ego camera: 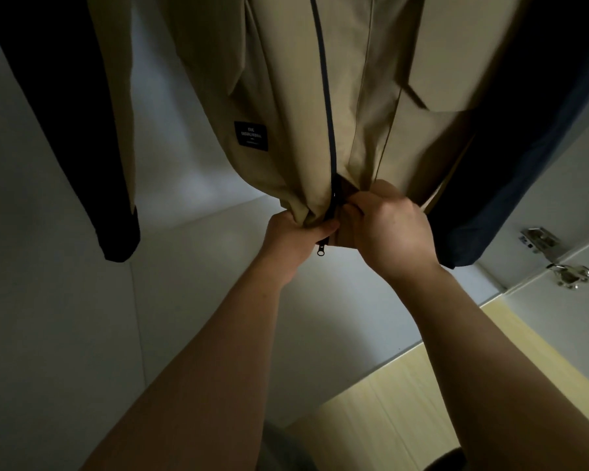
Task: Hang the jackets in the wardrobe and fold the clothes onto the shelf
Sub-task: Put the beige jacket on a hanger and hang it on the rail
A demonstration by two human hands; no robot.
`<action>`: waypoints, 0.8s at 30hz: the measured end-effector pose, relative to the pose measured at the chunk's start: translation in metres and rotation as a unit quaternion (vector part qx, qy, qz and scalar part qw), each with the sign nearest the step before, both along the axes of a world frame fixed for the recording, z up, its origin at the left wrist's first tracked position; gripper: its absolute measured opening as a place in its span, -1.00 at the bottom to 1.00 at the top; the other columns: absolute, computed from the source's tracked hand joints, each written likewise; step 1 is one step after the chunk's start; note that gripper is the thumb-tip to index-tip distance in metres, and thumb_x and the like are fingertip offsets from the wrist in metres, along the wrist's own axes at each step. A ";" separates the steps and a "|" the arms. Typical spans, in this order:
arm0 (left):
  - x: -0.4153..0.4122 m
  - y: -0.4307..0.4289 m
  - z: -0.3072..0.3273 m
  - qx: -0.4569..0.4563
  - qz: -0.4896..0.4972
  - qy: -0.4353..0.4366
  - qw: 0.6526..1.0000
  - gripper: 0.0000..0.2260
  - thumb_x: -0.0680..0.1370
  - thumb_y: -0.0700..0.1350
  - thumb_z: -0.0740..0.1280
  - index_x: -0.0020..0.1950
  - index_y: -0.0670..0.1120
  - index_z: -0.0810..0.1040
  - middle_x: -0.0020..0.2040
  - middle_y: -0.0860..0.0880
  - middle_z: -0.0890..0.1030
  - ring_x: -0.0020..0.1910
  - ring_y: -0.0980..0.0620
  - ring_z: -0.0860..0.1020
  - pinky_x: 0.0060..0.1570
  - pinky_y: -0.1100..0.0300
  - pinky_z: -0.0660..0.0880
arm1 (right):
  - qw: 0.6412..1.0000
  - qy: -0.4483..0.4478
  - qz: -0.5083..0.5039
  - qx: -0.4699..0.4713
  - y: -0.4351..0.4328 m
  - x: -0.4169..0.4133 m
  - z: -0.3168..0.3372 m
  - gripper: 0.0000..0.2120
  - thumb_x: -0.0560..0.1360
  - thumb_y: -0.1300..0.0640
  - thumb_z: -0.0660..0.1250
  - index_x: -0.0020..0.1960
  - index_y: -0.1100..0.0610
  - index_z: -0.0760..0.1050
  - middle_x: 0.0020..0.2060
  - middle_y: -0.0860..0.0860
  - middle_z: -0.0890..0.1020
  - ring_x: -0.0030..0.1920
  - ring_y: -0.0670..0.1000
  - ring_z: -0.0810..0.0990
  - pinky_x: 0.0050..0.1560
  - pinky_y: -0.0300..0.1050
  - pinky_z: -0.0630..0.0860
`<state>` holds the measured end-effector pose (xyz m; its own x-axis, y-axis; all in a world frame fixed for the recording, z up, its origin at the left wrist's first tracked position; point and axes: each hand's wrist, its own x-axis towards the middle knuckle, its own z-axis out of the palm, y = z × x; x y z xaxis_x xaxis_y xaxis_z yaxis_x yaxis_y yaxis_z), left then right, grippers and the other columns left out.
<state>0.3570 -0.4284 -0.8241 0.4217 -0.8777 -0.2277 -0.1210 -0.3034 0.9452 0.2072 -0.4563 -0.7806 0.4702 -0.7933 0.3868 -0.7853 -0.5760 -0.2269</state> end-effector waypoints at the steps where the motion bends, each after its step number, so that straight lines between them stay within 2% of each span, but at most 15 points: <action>1: 0.000 0.000 -0.001 -0.008 0.005 -0.008 1.000 -0.70 0.45 -0.07 0.55 0.07 -0.23 0.66 -0.05 -0.19 0.70 -0.20 -0.07 0.58 -0.14 0.13 0.49 | 1.000 0.013 -0.004 0.005 0.001 0.001 0.001 -0.70 0.65 0.00 0.16 0.05 0.13 0.62 -0.05 0.05 0.50 -0.16 0.14 0.54 -0.22 0.04 0.54; 4: 0.002 0.000 -0.003 -0.020 0.000 -0.042 0.999 -0.72 0.44 -0.10 0.56 0.04 -0.25 0.67 -0.06 -0.21 0.70 -0.12 -0.16 0.63 -0.07 0.03 0.55 | 1.000 -0.005 0.013 -0.017 0.006 0.003 0.013 -0.56 0.55 -0.07 0.06 -0.05 0.17 0.62 -0.10 0.10 0.53 -0.18 0.19 0.55 -0.26 0.05 0.51; 6: 0.003 -0.001 -0.004 -0.019 0.000 -0.069 0.997 -0.71 0.44 -0.07 0.56 0.01 -0.26 0.66 -0.07 -0.16 0.71 -0.07 -0.15 0.65 -0.01 0.01 0.59 | 0.997 -0.041 0.028 -0.061 0.008 0.005 0.023 -0.65 0.54 0.05 0.14 -0.10 0.23 0.63 -0.17 0.15 0.55 -0.23 0.23 0.55 -0.31 0.08 0.50; 8: 0.004 -0.003 -0.006 -0.017 0.010 -0.077 0.997 -0.72 0.43 -0.06 0.56 -0.04 -0.24 0.65 -0.11 -0.13 0.71 -0.09 -0.11 0.66 -0.05 0.06 0.59 | 0.993 -0.064 0.024 -0.101 0.008 0.004 0.030 -0.80 0.54 0.18 0.28 -0.12 0.25 0.65 -0.21 0.16 0.56 -0.27 0.23 0.54 -0.33 0.06 0.51; 10: 0.004 -0.005 -0.008 -0.012 0.011 -0.083 0.996 -0.75 0.43 -0.02 0.57 -0.11 -0.18 0.63 -0.17 -0.07 0.69 -0.13 -0.07 0.66 -0.16 0.18 0.53 | 0.991 -0.074 0.020 -0.105 0.009 0.004 0.031 -0.83 0.55 0.20 0.32 -0.10 0.24 0.65 -0.19 0.16 0.58 -0.26 0.22 0.55 -0.32 0.05 0.53; 12: 0.004 -0.007 -0.009 -0.005 0.029 -0.072 0.997 -0.76 0.42 0.01 0.57 -0.14 -0.12 0.63 -0.23 0.00 0.67 -0.19 0.05 0.66 -0.16 0.20 0.50 | 0.993 -0.081 0.013 -0.082 0.009 0.004 0.028 -0.82 0.58 0.16 0.30 -0.07 0.22 0.64 -0.11 0.14 0.59 -0.21 0.19 0.57 -0.30 0.05 0.54; 14: 0.003 -0.009 -0.005 -0.007 0.063 -0.040 0.997 -0.67 0.36 0.00 0.61 0.01 -0.11 0.65 -0.09 -0.01 0.69 -0.11 0.09 0.66 0.01 0.09 0.57 | 0.994 -0.089 0.006 -0.060 0.008 0.003 0.025 -0.81 0.61 0.12 0.29 -0.05 0.19 0.62 -0.07 0.11 0.58 -0.18 0.16 0.56 -0.29 0.04 0.54; 16: 0.001 -0.011 0.003 -0.022 0.125 0.008 0.992 -0.36 0.24 -0.06 0.67 0.25 -0.14 0.53 0.19 -0.10 0.59 0.14 -0.05 0.59 0.18 -0.02 0.56 | 0.994 -0.105 0.015 -0.041 0.007 0.004 0.022 -0.83 0.60 0.12 0.30 -0.04 0.19 0.60 -0.05 0.10 0.57 -0.16 0.14 0.55 -0.28 0.04 0.54; 17: 0.000 -0.011 0.007 -0.024 0.160 0.000 0.987 -0.22 0.20 -0.06 0.69 0.34 -0.14 0.44 0.28 -0.12 0.49 0.23 -0.09 0.50 0.23 -0.02 0.53 | 0.993 -0.114 0.023 -0.026 0.006 0.005 0.022 -0.85 0.59 0.13 0.31 -0.03 0.20 0.60 -0.02 0.10 0.56 -0.14 0.12 0.54 -0.25 0.05 0.54; 19: -0.003 -0.009 0.016 -0.027 0.208 -0.069 0.975 -0.03 0.17 -0.01 0.69 0.46 -0.10 0.28 0.40 -0.10 0.30 0.34 -0.11 0.35 0.31 -0.01 0.44 | 0.991 -0.131 0.036 0.002 0.007 0.009 0.019 -0.86 0.59 0.15 0.32 -0.02 0.23 0.58 -0.02 0.10 0.54 -0.13 0.10 0.53 -0.18 0.08 0.54; 22: -0.010 -0.005 0.028 -0.065 0.238 -0.124 0.961 0.05 0.19 0.00 0.66 0.54 0.00 0.13 0.49 -0.06 0.17 0.38 -0.15 0.31 0.37 -0.10 0.35 | 0.987 -0.154 0.035 0.026 0.009 0.016 0.015 -0.87 0.59 0.17 0.31 -0.06 0.24 0.54 -0.11 0.09 0.53 -0.17 0.07 0.51 -0.18 0.06 0.52; 24: -0.014 -0.003 0.034 -0.100 0.243 -0.142 0.954 -0.09 0.25 -0.06 0.60 0.50 -0.01 0.22 0.47 -0.07 0.23 0.37 -0.13 0.33 0.37 -0.16 0.36 | 0.985 -0.169 0.029 0.026 0.009 0.019 0.012 -0.86 0.58 0.19 0.32 -0.10 0.24 0.52 -0.16 0.09 0.52 -0.22 0.07 0.49 -0.22 0.02 0.50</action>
<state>0.3428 -0.4314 -0.7898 0.8100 -0.5765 0.1078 -0.2718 -0.2060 0.9400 0.2265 -0.4477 -0.7687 0.3664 -0.7916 0.4890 -0.6261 -0.5985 -0.4998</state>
